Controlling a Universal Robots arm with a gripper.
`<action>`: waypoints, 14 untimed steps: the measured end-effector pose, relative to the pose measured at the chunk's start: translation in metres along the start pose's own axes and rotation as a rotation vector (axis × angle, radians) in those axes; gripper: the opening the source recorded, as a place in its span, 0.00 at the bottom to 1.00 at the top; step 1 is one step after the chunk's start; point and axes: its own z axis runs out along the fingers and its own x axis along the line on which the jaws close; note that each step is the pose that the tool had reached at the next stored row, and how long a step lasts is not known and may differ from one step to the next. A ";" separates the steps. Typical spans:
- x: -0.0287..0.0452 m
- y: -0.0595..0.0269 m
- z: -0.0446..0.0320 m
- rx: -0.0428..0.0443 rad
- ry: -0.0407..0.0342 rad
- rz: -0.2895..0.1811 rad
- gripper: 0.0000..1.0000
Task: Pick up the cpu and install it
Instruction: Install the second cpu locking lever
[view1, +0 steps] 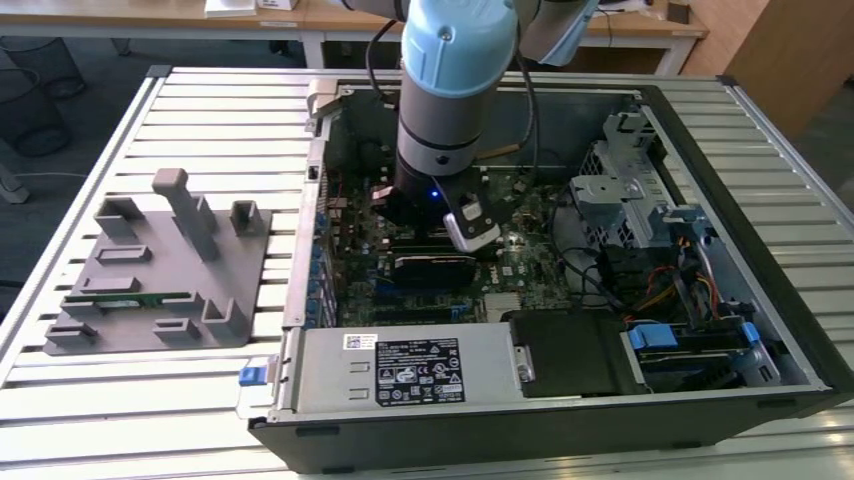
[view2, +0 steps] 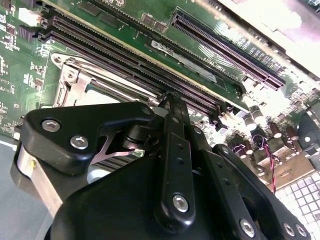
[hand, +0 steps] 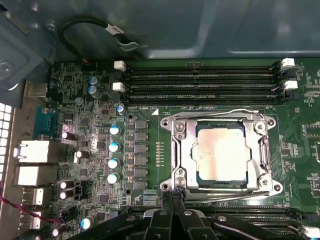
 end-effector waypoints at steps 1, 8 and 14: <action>0.0000 0.0000 0.0001 -0.0010 0.0000 0.000 0.11; 0.0007 -0.0002 0.0004 -0.0162 0.0000 -0.001 0.11; 0.0008 -0.0004 0.0014 -0.0222 0.0000 -0.001 0.11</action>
